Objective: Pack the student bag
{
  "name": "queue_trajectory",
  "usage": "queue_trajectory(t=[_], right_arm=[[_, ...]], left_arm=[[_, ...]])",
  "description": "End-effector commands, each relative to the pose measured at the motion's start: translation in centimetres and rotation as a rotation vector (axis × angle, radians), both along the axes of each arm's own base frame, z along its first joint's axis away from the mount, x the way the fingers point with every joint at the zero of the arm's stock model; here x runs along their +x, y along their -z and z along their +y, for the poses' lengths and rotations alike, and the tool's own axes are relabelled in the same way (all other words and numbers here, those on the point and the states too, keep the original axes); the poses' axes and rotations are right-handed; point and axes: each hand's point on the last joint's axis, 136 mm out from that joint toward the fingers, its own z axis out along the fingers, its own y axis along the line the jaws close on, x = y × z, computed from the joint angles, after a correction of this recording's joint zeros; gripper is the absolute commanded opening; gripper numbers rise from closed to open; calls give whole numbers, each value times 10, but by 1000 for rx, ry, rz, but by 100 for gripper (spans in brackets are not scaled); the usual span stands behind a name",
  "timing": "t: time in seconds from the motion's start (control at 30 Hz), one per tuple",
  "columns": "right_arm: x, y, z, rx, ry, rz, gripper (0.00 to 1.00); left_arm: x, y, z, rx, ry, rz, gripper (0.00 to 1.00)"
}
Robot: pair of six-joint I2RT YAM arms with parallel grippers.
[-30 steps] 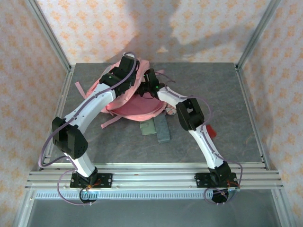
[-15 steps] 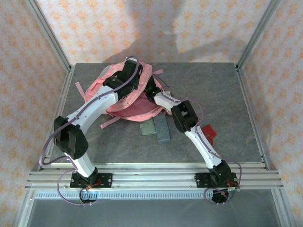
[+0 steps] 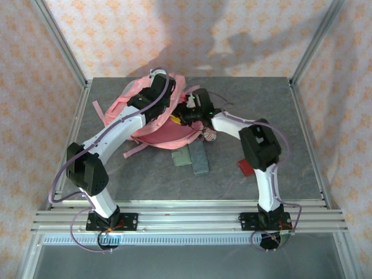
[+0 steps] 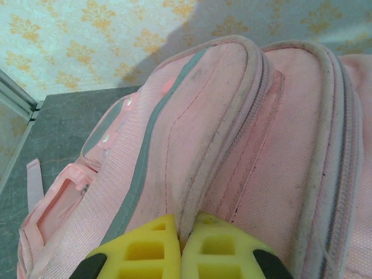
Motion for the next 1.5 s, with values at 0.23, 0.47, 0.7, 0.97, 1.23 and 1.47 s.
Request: queue_trajectory(t=[0.23, 0.47, 0.7, 0.97, 1.23, 1.47], right_arm=[[-80, -2, -67, -147, -14, -119, 39], [-123, 14, -93, -219, -9, -132, 29], [-143, 26, -62, -226, -79, -138, 30], [-142, 37, -36, -240, -110, -153, 37], [-142, 34, -22, -213, -144, -180, 41], [-143, 19, -14, -161, -163, -218, 46]], left_arm=[[18, -7, 8, -190, -138, -135, 0], [42, 2, -15, -333, -197, -181, 0], [70, 27, -59, -413, -214, -172, 0], [52, 27, -65, -421, -137, -102, 59], [-42, 67, 25, -575, -200, -84, 74], [-106, 146, 93, -781, -350, -127, 89]])
